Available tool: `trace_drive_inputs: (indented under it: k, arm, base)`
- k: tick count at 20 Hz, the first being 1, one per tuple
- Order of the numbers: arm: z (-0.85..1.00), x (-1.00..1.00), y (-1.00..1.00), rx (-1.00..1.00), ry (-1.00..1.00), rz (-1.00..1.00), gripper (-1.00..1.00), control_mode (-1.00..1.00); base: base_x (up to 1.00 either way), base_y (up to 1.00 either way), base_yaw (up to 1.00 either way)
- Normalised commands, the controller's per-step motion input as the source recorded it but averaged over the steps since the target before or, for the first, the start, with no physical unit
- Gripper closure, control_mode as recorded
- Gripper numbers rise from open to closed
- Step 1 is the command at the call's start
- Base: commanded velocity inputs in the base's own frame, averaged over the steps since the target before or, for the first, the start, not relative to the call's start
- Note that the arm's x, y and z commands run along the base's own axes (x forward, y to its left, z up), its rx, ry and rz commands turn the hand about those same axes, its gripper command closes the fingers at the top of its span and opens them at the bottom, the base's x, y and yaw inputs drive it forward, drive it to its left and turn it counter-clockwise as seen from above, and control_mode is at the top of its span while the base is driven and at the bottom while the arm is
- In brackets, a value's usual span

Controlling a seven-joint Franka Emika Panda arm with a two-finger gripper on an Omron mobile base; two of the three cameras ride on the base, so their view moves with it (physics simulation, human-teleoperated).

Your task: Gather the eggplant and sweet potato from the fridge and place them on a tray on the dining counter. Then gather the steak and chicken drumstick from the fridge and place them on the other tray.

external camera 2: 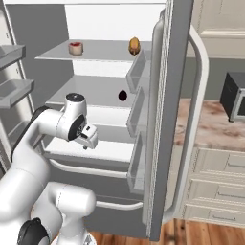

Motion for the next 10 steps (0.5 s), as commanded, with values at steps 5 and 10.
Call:
trace_drive_inputs:
  k: [5,10]
  arm:
    - [0.0,0.0,0.0,0.0,0.0,0.0,-1.0,1.0]
    - [0.0,0.0,0.0,0.0,0.0,0.0,-1.0,1.0]
  base:
    - [0.32,-0.09,0.02]
    - [0.0,-0.02,0.02]
